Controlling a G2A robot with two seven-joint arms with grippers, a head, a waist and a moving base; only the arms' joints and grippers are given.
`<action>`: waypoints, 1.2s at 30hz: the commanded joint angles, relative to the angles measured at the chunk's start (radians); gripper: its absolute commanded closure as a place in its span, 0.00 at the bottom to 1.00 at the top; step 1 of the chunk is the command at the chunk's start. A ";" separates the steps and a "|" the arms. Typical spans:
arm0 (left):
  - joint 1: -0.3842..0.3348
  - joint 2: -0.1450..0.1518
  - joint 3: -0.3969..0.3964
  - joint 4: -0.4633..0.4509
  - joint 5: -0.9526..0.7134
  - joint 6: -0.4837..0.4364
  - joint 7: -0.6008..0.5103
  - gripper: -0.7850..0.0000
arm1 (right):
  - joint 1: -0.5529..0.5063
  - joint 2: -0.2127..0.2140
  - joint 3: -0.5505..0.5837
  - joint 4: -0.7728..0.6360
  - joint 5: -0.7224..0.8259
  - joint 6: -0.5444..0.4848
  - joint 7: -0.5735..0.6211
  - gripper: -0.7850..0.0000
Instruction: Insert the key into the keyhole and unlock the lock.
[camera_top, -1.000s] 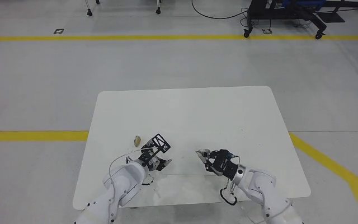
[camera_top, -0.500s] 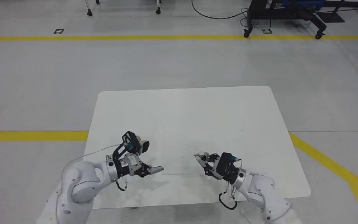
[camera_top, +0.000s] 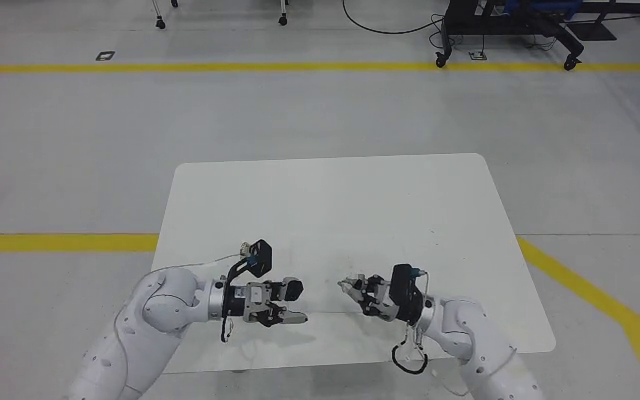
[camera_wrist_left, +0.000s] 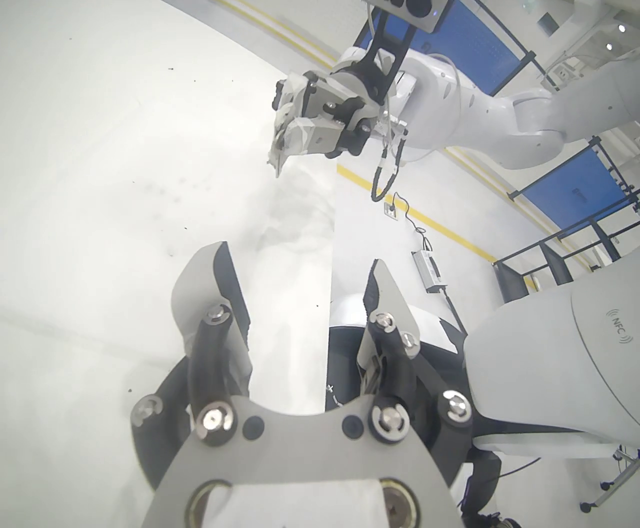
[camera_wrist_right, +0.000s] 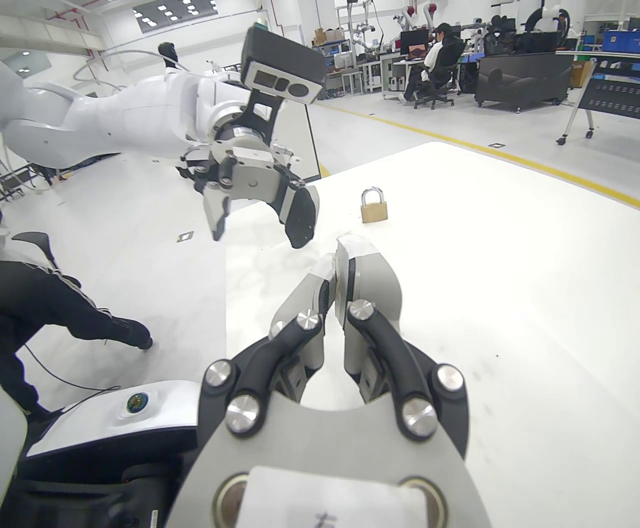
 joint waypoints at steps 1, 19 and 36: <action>-0.022 -0.004 0.026 0.012 0.011 0.000 0.018 0.40 | 0.007 0.001 0.000 0.011 0.029 -0.021 0.005 1.00; -0.123 -0.063 0.227 0.110 0.179 0.000 0.319 0.58 | 0.035 0.021 -0.047 0.030 0.132 -0.039 -0.013 1.00; -0.115 -0.011 0.224 0.088 0.201 0.000 0.492 0.63 | 0.049 0.058 -0.079 0.027 0.151 -0.039 0.001 1.00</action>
